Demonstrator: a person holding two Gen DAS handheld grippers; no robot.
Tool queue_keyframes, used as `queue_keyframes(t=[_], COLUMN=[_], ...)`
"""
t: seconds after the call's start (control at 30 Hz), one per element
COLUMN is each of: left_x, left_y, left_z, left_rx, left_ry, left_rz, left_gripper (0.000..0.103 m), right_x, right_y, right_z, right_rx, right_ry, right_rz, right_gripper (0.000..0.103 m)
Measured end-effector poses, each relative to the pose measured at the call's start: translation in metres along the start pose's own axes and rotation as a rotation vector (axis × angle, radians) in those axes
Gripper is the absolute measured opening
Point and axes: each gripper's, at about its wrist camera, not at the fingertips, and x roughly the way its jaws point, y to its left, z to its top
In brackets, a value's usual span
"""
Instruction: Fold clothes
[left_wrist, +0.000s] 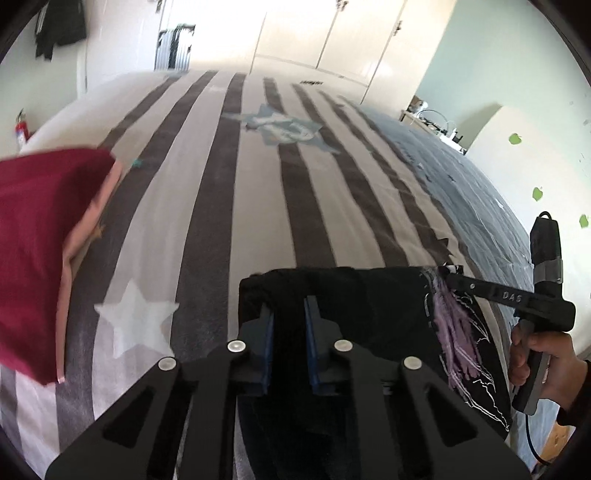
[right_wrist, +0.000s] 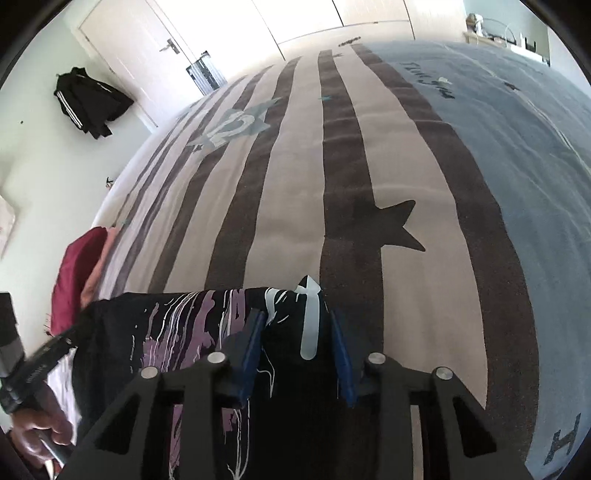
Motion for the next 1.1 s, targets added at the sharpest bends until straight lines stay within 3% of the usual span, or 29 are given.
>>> queue_keyframes(t=[0.17, 0.3, 0.4, 0.43, 0.47, 0.53, 0.67, 0.73, 0.8, 0.83, 0.87, 1.03, 1.1], left_x=[0.0, 0.023, 0.024, 0.019, 0.014, 0.002, -0.031, -0.053, -0.064, -0.068, -0.068, -0.048, -0.035], left_y=[-0.009, -0.002, 0.013, 0.018, 0.024, 0.035, 0.038, 0.032, 0.007, -0.007, -0.019, -0.063, -0.066], left_z=[0.014, 0.012, 0.006, 0.005, 0.004, 0.001, -0.001, -0.003, -0.011, -0.015, -0.021, -0.061, -0.075], left_rx=[0.011, 0.017, -0.03, -0.051, -0.073, -0.107, -0.134, -0.15, -0.08, -0.038, -0.004, 0.058, 0.083], left_ry=[-0.032, 0.053, 0.061, 0.049, 0.031, -0.006, -0.077, -0.129, -0.134, -0.131, -0.122, -0.05, -0.019], left_rz=[-0.012, 0.051, 0.069, 0.076, 0.079, 0.087, 0.229, 0.207, 0.178, 0.166, 0.157, 0.111, 0.165], left_gripper=[0.011, 0.012, 0.032, 0.049, 0.057, 0.059, 0.058, 0.058, 0.034, 0.013, 0.001, 0.0, 0.0], right_x=[-0.01, -0.014, -0.006, -0.006, -0.007, -0.009, -0.027, -0.044, -0.058, -0.064, -0.07, -0.074, -0.065], right_y=[0.001, -0.003, -0.011, -0.013, -0.015, -0.021, -0.017, -0.005, 0.012, 0.021, 0.03, 0.065, 0.065], right_z=[-0.002, 0.001, 0.0, 0.0, 0.001, 0.003, 0.002, -0.001, -0.01, -0.016, -0.021, -0.069, -0.084], right_rx=[-0.004, -0.004, -0.003, -0.003, 0.005, 0.033, 0.033, -0.004, -0.055, -0.081, -0.106, -0.201, -0.205], right_ry=[-0.048, -0.07, -0.054, -0.057, -0.062, -0.067, -0.11, -0.152, -0.174, -0.182, -0.189, -0.169, -0.147], right_rz=[-0.041, -0.042, -0.027, -0.03, -0.024, -0.002, -0.039, -0.06, -0.046, -0.036, -0.025, -0.004, -0.012], right_gripper=[0.021, 0.021, 0.03, 0.033, 0.037, 0.04, 0.043, 0.043, 0.043, 0.043, 0.043, 0.043, 0.043])
